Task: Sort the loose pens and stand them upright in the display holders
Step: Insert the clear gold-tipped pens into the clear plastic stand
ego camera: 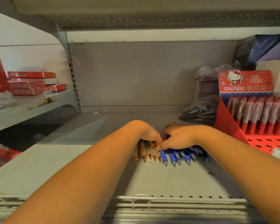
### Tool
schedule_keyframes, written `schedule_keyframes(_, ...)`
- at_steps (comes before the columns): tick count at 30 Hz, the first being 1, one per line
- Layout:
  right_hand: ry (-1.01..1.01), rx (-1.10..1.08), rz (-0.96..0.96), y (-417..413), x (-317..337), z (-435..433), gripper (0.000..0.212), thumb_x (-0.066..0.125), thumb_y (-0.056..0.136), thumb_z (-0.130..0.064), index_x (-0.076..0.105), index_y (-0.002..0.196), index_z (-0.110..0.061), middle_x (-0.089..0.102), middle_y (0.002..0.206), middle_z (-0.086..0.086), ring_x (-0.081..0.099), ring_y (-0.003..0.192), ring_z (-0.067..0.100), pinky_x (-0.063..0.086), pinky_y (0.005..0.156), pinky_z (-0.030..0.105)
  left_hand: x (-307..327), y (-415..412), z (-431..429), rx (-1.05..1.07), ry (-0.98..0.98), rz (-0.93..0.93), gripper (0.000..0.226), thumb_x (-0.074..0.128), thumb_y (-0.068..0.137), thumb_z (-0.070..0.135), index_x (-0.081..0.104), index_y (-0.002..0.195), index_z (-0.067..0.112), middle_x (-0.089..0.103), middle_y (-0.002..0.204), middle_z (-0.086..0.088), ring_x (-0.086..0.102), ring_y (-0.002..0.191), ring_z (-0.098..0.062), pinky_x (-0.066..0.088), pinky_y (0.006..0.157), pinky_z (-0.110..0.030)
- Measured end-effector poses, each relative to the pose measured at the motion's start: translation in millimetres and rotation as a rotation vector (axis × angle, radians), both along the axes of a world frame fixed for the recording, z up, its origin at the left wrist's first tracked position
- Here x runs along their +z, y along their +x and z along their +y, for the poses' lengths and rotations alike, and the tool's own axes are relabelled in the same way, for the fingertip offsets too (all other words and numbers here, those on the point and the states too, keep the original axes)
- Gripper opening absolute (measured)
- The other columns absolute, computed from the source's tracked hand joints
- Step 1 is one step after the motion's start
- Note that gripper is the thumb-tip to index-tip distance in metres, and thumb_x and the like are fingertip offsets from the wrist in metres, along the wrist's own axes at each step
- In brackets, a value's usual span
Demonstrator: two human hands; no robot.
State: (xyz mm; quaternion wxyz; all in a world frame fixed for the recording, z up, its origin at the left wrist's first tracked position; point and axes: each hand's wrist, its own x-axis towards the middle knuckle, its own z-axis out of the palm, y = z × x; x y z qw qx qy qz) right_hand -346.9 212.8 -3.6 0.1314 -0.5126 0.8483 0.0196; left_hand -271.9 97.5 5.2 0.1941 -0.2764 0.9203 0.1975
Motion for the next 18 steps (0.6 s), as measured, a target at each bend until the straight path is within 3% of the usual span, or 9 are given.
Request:
schedule_keyframes(3, -0.008, -0.002, -0.04, -1, -2, 1, 0.051, 0.051, 0.092, -0.061, 0.054, 0.126, -0.023, 0.06, 0.115, -0.001, 0.057, 0.099, 0.014, 0.045, 0.082, 0.03, 1, -6, 3, -0.031, -0.047, -0.027, 0.027, 0.051, 0.096, 0.029, 0.062, 0.077, 0.012, 0.064, 0.066, -0.006, 0.062, 0.039, -0.015, 0.048, 0.036, -0.019)
schedule_keyframes(8, -0.01, 0.008, -0.045, 0, -1, 3, 0.053, 0.051, 0.092, -0.058, 0.053, 0.13, -0.021, 0.062, 0.122, 0.003, 0.06, 0.106, 0.019, 0.049, 0.094, 0.036, -1, -12, 5, -0.066, -0.098, -0.058, 0.024, 0.048, 0.097, 0.029, 0.062, 0.084, 0.015, 0.065, 0.081, -0.006, 0.064, 0.062, -0.018, 0.052, 0.053, -0.024)
schedule_keyframes(12, -0.003, 0.021, -0.051, -2, 2, 6, 0.045, 0.049, 0.095, -0.055, 0.058, 0.123, -0.02, 0.064, 0.116, 0.004, 0.061, 0.103, 0.019, 0.049, 0.081, 0.03, -4, -11, 3, 0.011, -0.076, -0.053, 0.028, 0.048, 0.099, 0.03, 0.064, 0.109, 0.009, 0.068, 0.094, -0.01, 0.067, 0.073, -0.022, 0.055, 0.061, -0.026)
schedule_keyframes(15, -0.013, 0.011, -0.061, -2, 2, 7, 0.042, 0.05, 0.095, -0.055, 0.06, 0.116, -0.02, 0.065, 0.112, 0.004, 0.062, 0.101, 0.019, 0.046, 0.074, 0.028, -5, -8, 0, 0.024, -0.095, -0.023, 0.021, 0.047, 0.102, 0.03, 0.06, 0.104, 0.014, 0.064, 0.084, -0.004, 0.063, 0.065, -0.015, 0.052, 0.054, -0.023)
schedule_keyframes(18, -0.021, 0.016, -0.067, -1, 1, 8, 0.043, 0.051, 0.095, -0.055, 0.06, 0.117, -0.02, 0.064, 0.111, 0.004, 0.061, 0.101, 0.02, 0.047, 0.081, 0.032, -3, -7, 0, 0.034, -0.122, -0.038, 0.023, 0.051, 0.099, 0.03, 0.062, 0.107, 0.012, 0.062, 0.081, -0.004, 0.061, 0.066, -0.016, 0.051, 0.057, -0.024)
